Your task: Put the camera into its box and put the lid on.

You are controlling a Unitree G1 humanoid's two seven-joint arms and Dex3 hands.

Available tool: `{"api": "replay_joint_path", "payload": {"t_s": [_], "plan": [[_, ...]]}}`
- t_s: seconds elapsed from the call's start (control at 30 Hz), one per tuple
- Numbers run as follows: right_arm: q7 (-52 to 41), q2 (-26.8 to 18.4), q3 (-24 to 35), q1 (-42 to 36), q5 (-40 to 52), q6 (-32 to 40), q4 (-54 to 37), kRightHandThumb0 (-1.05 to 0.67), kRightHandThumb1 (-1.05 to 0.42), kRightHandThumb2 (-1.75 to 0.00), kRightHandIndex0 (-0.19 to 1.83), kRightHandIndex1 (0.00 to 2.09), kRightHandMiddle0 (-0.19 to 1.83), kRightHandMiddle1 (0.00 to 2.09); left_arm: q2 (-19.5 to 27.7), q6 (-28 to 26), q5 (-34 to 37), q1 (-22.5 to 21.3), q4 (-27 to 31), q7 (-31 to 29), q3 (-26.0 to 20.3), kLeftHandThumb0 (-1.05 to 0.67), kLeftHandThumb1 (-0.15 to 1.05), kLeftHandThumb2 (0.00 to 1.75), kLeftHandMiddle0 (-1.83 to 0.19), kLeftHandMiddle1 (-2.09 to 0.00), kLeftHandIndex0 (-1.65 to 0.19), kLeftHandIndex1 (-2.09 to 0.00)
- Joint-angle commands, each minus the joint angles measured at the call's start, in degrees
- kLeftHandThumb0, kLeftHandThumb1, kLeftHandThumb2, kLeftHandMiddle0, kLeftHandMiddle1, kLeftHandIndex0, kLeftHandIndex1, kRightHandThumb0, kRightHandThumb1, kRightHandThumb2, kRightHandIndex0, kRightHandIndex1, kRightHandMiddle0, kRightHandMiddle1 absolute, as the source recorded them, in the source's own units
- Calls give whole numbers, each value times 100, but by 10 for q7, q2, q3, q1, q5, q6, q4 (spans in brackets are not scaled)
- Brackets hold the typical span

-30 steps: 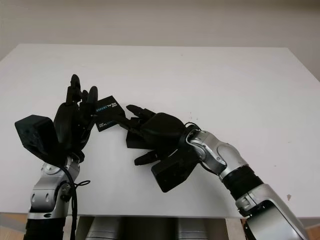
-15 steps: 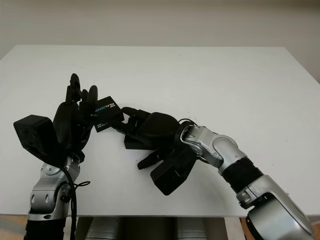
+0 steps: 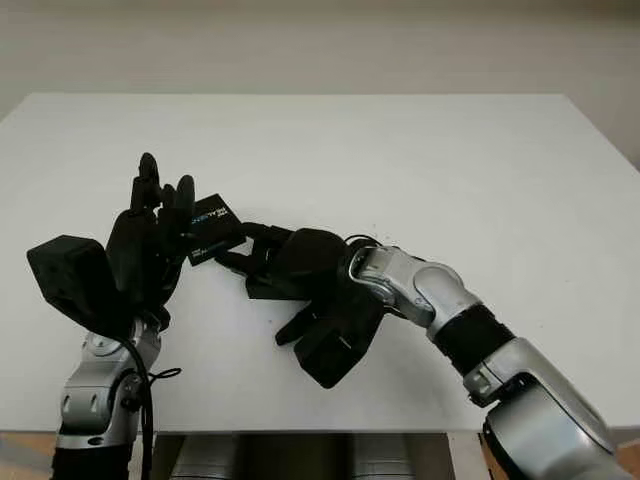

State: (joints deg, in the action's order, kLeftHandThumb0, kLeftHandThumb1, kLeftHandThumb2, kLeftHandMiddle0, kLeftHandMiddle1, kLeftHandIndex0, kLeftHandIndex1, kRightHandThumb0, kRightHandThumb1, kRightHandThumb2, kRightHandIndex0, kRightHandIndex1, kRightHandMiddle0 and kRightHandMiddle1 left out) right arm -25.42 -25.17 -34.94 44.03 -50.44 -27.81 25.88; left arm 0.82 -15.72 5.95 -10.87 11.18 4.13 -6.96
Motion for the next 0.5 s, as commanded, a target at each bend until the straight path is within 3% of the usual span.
{"api": "replay_joint_path", "payload": {"t_s": [0.0,0.2,0.47], "plan": [[-23,17,-17,-16,15,1,24,-97,-105,-66,-19,4,-19,3,1,2,2,3,10,0,-3,-73,105,38,19,0,19,0],[-30,24,10,-18,73,7,45,-99,-105,-70,-19,0,-19,0,8,5,-4,0,4,-4,-4,-74,105,38,19,0,19,0],[-1,8,124,-52,230,8,-6,-91,-105,-63,-19,1,-19,0,13,24,10,-6,-2,-16,-16,-70,105,39,19,0,19,0]]}}
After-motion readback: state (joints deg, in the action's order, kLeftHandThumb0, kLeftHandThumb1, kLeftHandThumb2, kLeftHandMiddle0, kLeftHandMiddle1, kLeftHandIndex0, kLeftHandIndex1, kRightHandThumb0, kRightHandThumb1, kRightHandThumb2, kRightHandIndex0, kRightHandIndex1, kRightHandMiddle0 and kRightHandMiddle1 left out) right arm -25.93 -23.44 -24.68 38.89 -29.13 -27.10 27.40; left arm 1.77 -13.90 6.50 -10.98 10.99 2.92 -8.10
